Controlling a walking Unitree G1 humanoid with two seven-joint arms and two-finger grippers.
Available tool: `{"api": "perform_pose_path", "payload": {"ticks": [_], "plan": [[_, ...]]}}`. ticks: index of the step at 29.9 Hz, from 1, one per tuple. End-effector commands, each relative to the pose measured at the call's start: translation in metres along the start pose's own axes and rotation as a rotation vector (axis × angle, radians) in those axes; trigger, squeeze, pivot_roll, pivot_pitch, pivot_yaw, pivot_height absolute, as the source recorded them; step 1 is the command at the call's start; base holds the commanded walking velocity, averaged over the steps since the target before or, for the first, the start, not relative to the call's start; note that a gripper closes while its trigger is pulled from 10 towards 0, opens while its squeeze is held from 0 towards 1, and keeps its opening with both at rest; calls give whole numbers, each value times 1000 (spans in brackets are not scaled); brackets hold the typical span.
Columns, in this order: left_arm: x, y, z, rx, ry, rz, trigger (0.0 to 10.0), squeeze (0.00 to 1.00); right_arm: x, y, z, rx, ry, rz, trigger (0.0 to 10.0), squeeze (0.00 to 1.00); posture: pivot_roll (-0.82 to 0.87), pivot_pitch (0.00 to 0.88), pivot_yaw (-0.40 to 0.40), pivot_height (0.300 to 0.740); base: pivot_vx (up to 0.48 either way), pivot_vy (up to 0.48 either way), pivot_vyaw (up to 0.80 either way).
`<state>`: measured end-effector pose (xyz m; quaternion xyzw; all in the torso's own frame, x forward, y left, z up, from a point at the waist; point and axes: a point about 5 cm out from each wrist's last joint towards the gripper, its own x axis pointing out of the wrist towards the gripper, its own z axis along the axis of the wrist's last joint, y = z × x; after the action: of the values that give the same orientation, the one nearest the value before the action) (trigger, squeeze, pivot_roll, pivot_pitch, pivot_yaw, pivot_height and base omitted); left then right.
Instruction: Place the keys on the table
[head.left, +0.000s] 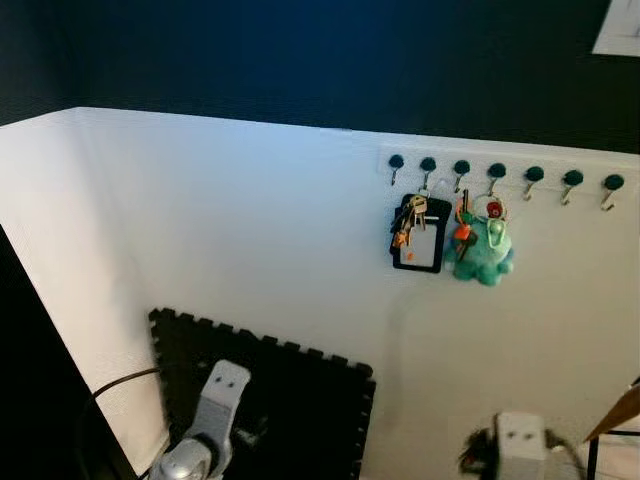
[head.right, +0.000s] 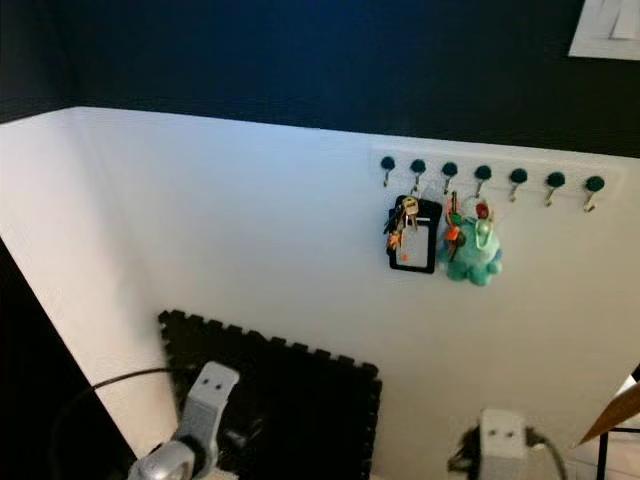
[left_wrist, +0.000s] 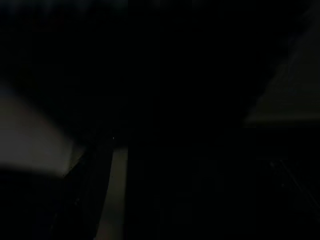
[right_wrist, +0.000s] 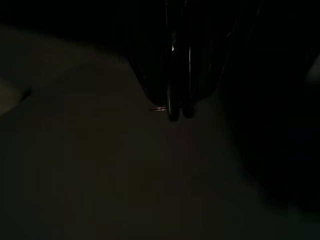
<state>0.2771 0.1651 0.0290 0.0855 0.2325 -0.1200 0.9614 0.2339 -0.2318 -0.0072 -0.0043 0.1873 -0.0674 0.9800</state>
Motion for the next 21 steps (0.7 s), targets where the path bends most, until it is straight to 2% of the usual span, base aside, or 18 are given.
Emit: {"api": "perform_pose_path", "payload": {"ticks": [1,3,6,8,9,10,11,13,21], "plan": [[-3,5,-31,-34,113,68,10000,0,-2,3,-18,-15,99,22,10000,0,38,56,7,740,0,0,0],[-9,5,-63,-46,229,107,10000,0,-7,9,-40,-19,214,49,10000,0,39,53,5,740,0,0,0],[-11,4,-71,-39,258,112,10000,0,-9,11,-46,-17,243,61,10000,0,39,53,5,740,0,0,0],[-18,-1,-93,-52,321,118,10000,0,-17,17,-62,20,321,103,10000,0,44,41,4,740,0,0,0],[-18,-1,-93,-52,321,118,10000,0,-17,17,-62,20,321,103,10000,0,44,41,4,740,0,0,0],[-22,-5,-105,-130,325,126,10000,0,-26,22,-78,53,407,130,10000,0,49,30,1,740,0,0,0],[-22,-5,-105,-130,325,126,10000,0,-26,22,-78,53,407,130,10000,0,49,30,1,740,0,0,0],[-22,-8,-108,-197,307,123,10000,0,-31,26,-86,62,444,140,10000,0,49,21,1,740,0,0,0],[-22,-12,-113,-157,307,98,10000,0,-36,32,-93,48,458,155,10000,0,46,0,7,740,0,0,0]]}}
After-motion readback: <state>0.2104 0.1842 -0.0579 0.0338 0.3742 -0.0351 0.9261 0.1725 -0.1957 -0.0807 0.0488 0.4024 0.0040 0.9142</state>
